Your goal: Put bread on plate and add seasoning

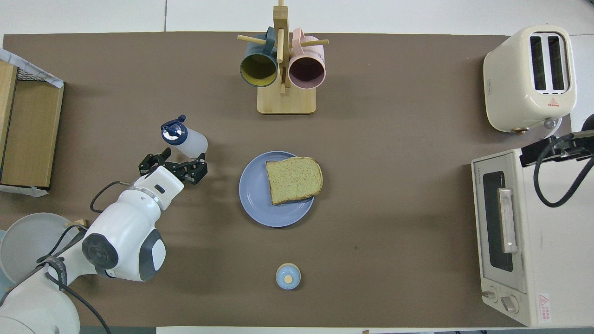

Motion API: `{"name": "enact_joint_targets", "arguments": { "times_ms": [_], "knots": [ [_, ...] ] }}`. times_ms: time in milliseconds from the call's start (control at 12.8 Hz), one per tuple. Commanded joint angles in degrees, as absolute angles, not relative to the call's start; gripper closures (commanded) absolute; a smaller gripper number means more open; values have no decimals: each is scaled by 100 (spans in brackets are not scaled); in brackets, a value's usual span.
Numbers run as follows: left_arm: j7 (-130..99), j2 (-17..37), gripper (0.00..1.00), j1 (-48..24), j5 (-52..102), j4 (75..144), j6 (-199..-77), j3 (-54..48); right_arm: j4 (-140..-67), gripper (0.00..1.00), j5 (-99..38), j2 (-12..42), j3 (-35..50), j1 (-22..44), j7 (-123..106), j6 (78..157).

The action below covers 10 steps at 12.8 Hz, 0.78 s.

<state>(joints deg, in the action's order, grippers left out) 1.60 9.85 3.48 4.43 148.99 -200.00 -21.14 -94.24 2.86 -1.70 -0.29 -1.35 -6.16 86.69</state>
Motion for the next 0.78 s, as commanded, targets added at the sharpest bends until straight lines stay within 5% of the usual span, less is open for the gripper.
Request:
{"name": "enact_joint_targets", "arguments": {
  "times_ms": [0, 701],
  "knots": [
    [185, 397, 0, 264, 536, 15415, -20066, -2083, -9483, 0, 281, -246, 9, -202, -712, 8648],
    [-948, 62, 0, -887, 536, 15513, -20030, -2083, -9483, 0, 281, -246, 9, -202, -712, 8648]
  ]
}}
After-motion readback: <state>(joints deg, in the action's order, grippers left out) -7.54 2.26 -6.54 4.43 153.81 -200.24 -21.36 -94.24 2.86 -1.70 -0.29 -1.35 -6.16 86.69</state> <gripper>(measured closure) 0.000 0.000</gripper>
